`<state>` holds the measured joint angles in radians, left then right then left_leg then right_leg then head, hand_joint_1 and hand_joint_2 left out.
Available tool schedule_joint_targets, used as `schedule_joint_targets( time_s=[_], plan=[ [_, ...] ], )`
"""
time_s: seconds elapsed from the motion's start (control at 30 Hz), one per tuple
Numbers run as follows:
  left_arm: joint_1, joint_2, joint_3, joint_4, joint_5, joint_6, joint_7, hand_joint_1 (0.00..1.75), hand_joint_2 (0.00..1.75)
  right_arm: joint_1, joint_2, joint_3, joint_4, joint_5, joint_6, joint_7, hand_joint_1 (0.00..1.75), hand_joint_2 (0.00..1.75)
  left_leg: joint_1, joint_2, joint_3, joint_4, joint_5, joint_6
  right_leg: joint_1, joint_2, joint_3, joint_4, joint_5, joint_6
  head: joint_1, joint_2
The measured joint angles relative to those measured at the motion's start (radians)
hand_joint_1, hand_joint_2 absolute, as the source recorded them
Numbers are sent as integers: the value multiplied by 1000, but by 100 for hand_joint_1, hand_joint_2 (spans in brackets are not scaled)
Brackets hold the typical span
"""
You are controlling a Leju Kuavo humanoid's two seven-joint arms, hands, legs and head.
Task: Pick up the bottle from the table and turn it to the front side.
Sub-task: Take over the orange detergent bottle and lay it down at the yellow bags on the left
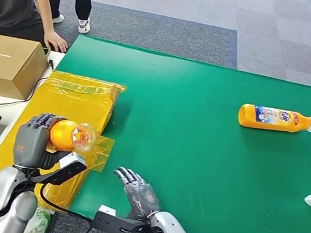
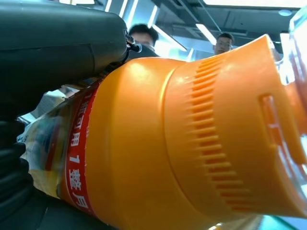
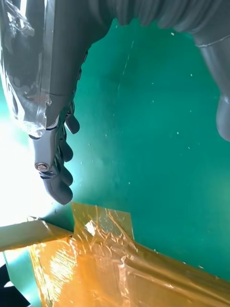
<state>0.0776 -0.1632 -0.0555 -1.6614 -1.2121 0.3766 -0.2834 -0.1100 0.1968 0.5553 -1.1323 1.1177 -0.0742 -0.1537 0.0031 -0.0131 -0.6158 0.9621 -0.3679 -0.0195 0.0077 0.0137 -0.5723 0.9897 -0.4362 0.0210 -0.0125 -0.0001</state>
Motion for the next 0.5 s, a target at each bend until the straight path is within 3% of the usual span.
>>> schedule_joint_targets(
  time_s=[0.13,0.3,0.5],
  plan=[
    [-47,26,38,59,-116,16,77,175,175,10,0,-16,-2,-50,39,-41,0,175,0,0,0,0,0,0,0,0,0,0,0,0,0,0],
    [-158,87,76,260,-187,-11,83,167,175,11,-2,-13,13,-140,12,-105,0,175,0,0,0,0,1,-1,0,0,-1,0,1,-1,0,0],
    [-300,147,81,553,-208,-30,67,149,175,6,-6,2,19,-187,-1,-114,0,175,0,0,0,0,2,0,0,0,0,0,1,0,0,0]
  ],
)
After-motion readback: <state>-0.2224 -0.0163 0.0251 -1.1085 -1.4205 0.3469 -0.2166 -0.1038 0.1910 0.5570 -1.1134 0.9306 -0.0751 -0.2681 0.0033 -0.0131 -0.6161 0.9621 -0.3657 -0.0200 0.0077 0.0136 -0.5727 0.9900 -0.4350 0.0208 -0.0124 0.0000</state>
